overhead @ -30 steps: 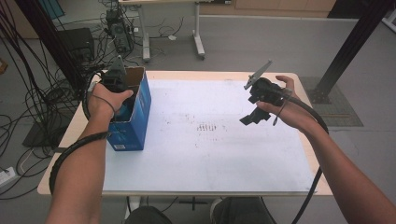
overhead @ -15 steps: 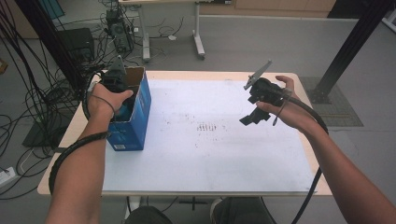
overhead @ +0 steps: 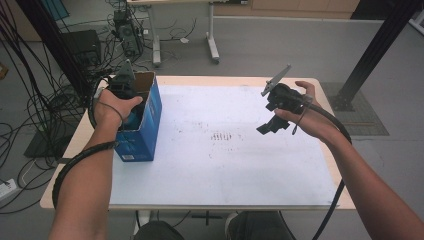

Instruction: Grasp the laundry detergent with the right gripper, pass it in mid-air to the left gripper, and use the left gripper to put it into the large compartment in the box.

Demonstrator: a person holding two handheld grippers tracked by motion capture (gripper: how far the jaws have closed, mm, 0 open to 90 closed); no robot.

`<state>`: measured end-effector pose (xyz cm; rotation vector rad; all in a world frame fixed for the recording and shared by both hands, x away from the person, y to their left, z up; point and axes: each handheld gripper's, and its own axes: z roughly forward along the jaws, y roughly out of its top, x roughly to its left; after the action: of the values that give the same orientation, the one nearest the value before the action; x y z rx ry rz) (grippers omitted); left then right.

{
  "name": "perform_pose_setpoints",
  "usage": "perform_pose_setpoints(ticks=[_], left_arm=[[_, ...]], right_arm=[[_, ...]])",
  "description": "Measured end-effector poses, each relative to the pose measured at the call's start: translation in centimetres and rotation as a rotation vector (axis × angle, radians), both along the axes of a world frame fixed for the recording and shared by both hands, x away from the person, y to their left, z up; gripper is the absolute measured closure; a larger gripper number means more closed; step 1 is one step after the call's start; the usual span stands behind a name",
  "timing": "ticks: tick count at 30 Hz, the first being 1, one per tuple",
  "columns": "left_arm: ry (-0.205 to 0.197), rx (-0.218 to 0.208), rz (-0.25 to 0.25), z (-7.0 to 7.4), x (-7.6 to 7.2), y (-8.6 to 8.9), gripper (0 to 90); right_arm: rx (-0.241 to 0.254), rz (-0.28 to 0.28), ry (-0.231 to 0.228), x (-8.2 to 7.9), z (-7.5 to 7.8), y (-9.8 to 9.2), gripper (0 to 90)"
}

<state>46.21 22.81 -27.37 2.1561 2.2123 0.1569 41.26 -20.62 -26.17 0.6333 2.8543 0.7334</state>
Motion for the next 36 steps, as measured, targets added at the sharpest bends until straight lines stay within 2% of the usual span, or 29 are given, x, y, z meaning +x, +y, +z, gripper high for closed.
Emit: perform_pose_setpoints(ticks=[36], left_arm=[[-0.007,-0.007,-0.001,0.18,-0.07,0.10,34.2]], right_arm=[[-0.008,0.006,-0.001,-0.01,-0.04,0.00,6.2]])
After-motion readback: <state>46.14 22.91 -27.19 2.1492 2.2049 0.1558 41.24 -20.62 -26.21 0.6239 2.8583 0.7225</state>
